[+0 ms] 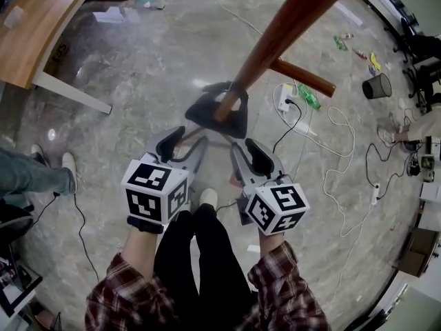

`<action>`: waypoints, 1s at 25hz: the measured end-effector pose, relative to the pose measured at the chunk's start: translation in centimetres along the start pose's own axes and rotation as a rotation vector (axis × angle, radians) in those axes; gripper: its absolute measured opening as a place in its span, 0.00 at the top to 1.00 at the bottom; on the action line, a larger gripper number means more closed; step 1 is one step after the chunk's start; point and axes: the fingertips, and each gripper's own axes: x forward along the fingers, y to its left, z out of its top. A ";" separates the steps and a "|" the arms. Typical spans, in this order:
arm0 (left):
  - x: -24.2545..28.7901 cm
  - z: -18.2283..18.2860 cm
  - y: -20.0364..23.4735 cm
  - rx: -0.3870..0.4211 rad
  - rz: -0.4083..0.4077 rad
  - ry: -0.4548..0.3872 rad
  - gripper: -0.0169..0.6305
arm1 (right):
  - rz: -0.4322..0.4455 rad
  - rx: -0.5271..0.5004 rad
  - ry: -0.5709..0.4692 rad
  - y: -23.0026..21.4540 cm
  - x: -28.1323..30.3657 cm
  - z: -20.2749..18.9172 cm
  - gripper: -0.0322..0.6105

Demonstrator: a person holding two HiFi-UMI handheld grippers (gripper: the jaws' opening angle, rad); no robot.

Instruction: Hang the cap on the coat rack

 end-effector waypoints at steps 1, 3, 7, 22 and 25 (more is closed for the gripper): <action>-0.6 0.2 -0.3 0.002 0.000 0.000 0.67 | -0.003 0.003 0.003 0.5 -0.4 0.1 0.75; -1.9 1.0 -1.0 -0.004 -0.014 -0.006 0.67 | -0.003 0.011 0.005 1.7 -1.2 0.7 0.75; -4.2 3.9 -4.2 -0.031 -0.092 -0.059 0.67 | 0.023 -0.003 -0.026 3.5 -3.5 3.7 0.75; -18.2 16.0 -17.3 0.124 -0.187 -0.256 0.94 | 0.137 -0.089 -0.254 13.9 -17.9 18.8 0.92; -20.1 16.6 -18.3 0.122 -0.201 -0.292 0.94 | 0.170 -0.116 -0.286 15.5 -19.9 20.5 0.93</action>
